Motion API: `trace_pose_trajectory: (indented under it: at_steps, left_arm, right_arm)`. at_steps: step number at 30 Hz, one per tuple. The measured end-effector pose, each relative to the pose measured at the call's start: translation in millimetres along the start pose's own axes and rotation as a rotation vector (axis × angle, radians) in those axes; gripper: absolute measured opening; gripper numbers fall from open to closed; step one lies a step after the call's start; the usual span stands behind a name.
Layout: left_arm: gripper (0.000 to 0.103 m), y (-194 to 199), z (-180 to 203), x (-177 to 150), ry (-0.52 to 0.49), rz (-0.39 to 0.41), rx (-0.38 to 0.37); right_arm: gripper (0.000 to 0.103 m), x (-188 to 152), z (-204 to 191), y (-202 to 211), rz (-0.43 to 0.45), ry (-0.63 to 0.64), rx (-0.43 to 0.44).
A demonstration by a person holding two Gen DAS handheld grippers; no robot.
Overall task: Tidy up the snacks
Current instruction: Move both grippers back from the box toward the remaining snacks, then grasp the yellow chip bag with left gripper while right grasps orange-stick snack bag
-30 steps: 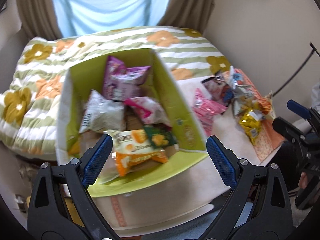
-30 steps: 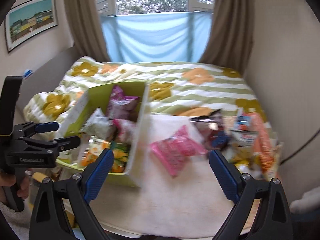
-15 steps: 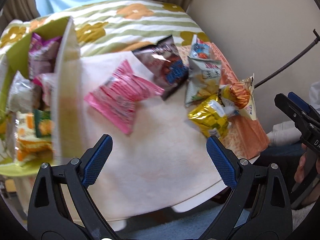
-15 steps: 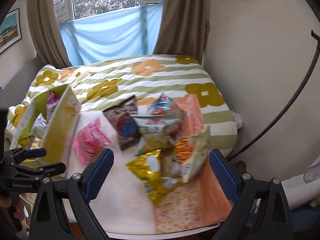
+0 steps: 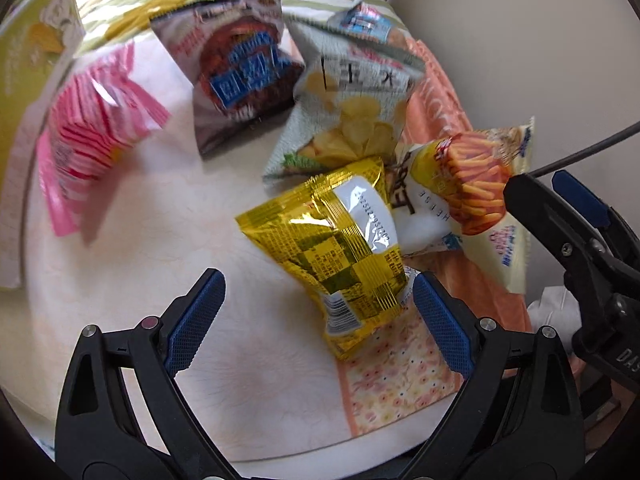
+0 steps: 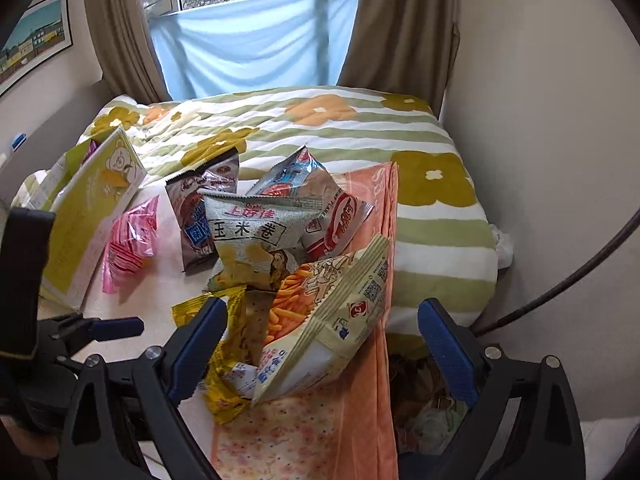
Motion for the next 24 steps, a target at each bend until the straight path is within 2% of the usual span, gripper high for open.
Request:
trace_pose_trajectory:
  at_steps: [11,16,24]
  left_arm:
    - [0.093,-26.8,5.0,7.2,0.059,0.007,-0.078]
    - [0.074,-32.4,12.8,4.2,0.048,-0.020,-0.160]
    - [0.067,-25.7,12.5,-0.2,0.020,-0.022,-0.179]
  right_arm:
    - [0.095,-7.0,2.6,-31.1,-0.047,0.012,0.019]
    - [0.095,-7.5,3.1,-39.0,-0.061,-0.004,0.020]
    - [0.095,-10.2,7.2,-43.9,-0.078,0.011,-0.004]
Point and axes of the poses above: each gripper's, at about its wrist camera, not at the fingertips, and y roughly against the way its jaws point, z to its right, x to its top, the point moved 10 cm from there along -y, roughly the way its jaws point, and after that the axes turned 3 degrees about x, right-handed, at the moved point
